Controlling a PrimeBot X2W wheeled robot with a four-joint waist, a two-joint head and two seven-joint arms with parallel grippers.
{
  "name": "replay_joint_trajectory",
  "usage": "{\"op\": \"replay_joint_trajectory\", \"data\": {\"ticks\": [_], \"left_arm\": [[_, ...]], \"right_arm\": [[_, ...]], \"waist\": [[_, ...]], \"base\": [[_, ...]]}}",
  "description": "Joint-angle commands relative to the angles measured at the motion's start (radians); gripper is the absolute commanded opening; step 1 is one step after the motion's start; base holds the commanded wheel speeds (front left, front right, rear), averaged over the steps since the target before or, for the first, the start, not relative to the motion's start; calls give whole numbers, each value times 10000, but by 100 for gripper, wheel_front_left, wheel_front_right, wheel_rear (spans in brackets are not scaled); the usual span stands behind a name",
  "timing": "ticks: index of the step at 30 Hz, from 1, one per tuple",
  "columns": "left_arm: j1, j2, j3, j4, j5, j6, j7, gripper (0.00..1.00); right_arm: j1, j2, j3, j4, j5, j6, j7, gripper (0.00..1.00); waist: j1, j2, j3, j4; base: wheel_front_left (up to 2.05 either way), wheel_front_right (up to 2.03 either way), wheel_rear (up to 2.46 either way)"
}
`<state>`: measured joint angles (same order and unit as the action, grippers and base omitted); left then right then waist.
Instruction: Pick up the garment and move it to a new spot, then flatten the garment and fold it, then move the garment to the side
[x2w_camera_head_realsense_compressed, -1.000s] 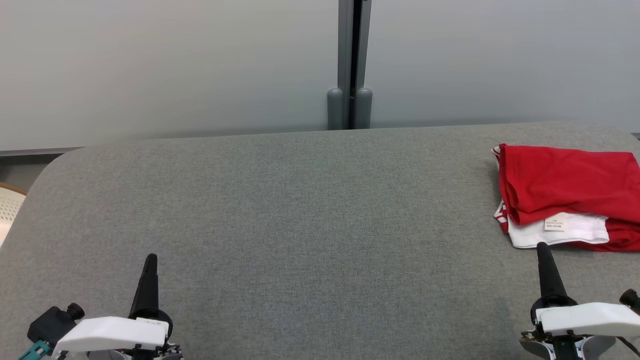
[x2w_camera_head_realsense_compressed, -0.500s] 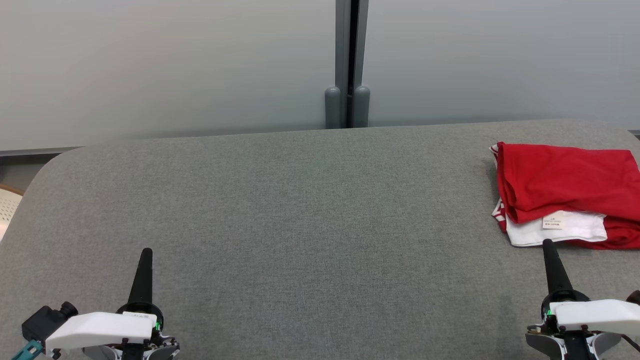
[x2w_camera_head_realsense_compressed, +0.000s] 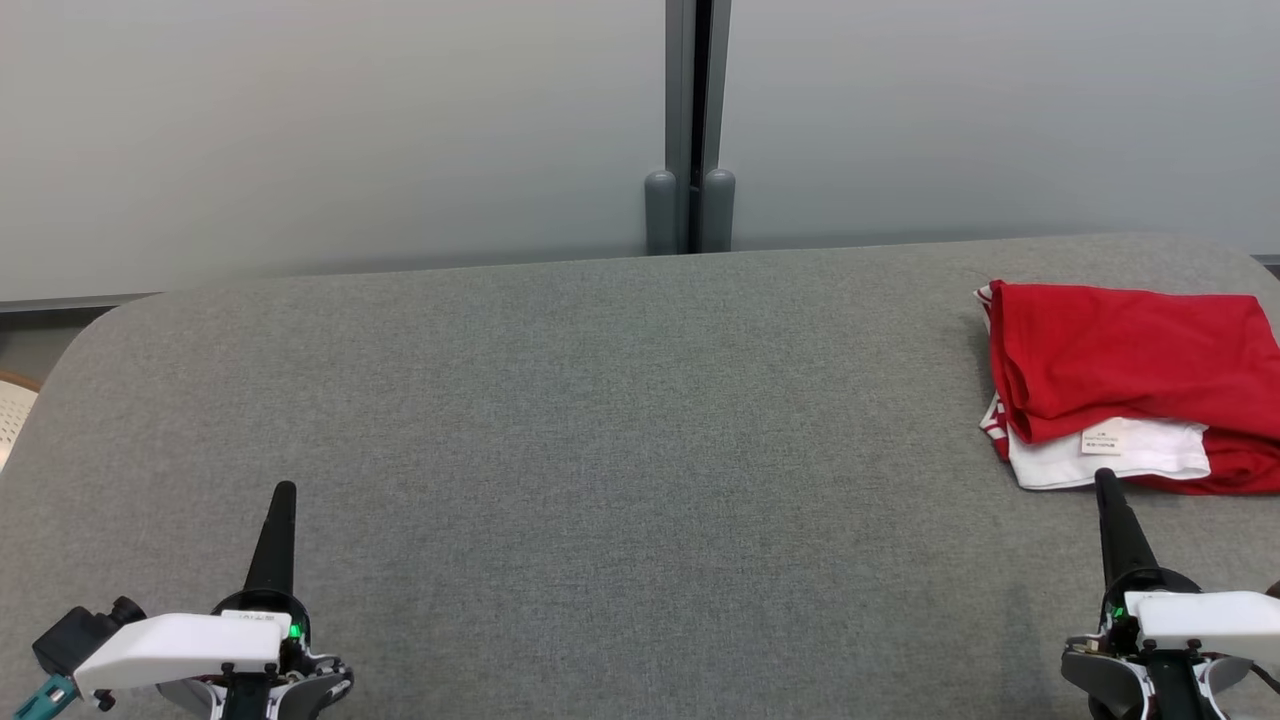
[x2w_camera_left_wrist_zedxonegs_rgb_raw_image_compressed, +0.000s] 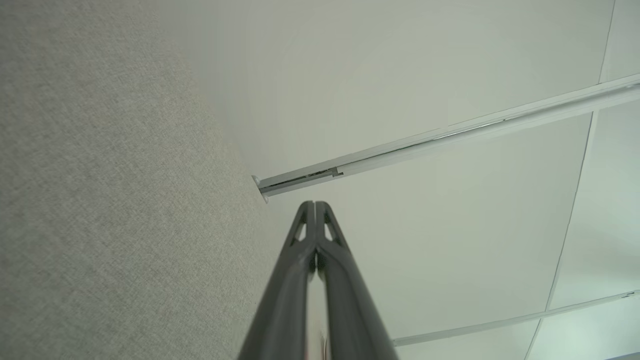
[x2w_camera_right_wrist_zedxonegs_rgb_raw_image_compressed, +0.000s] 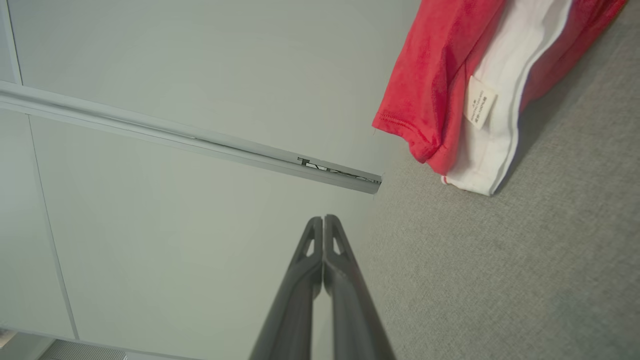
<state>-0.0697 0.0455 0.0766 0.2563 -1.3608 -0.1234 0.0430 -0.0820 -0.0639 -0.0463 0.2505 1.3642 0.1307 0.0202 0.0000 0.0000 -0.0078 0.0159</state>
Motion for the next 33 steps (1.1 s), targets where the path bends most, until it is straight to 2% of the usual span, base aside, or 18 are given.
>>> {"op": "replay_joint_trajectory", "data": {"ticks": [1,33], "left_arm": [[-235,57,75,-92,-232,-70,74,0],[-446,69,374,-124,-2333,-101,678,0]], "right_arm": [[-132,-64,-45,-75,263,1,105,0],[-259,-25,-466,-89,2443,0,746,0]], "waist": [[0,0,5,-7],[0,0,96,-140]], "base": [[0,0,0],[0,0,0]]}}
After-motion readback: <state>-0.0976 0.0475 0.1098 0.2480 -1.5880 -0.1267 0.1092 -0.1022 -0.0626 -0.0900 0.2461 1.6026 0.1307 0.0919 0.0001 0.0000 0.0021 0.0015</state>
